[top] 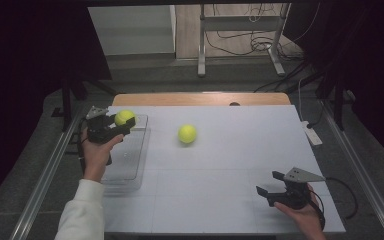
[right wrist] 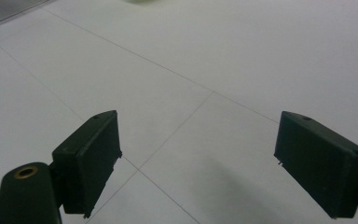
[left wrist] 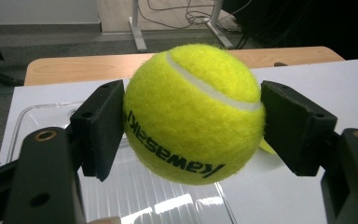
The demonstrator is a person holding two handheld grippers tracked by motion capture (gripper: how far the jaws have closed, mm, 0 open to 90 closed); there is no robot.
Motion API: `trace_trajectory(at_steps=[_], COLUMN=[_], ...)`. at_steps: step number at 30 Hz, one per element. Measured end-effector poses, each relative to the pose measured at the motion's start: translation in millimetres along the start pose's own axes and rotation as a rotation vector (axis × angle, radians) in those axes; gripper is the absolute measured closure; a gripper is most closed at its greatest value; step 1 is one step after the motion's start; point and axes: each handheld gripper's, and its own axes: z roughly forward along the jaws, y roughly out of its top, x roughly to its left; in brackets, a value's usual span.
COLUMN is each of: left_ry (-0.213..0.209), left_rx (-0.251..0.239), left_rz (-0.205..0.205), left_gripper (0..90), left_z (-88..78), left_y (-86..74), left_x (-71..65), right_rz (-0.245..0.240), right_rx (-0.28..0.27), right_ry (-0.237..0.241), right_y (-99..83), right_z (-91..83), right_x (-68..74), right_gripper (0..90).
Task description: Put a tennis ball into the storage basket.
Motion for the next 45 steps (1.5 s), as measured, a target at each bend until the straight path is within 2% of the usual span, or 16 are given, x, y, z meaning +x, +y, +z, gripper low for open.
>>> trace_trajectory(at_steps=[14, 45], left_ry=[0.041, 0.1], left_rx=[0.038, 0.095], left_rz=[-0.024, -0.033], left_gripper=[26.5, 26.5], left_z=[10.6, 24.9], left_y=[-0.7, 5.9], left_x=[13.3, 24.4], right_rz=[0.0, -0.004], right_rx=[0.003, 0.012], right_ry=[0.0, 0.002], right_y=[0.0, -0.3], right_z=[0.3, 1.2], right_x=[0.1, 1.1], right_gripper=[14.4, 14.5])
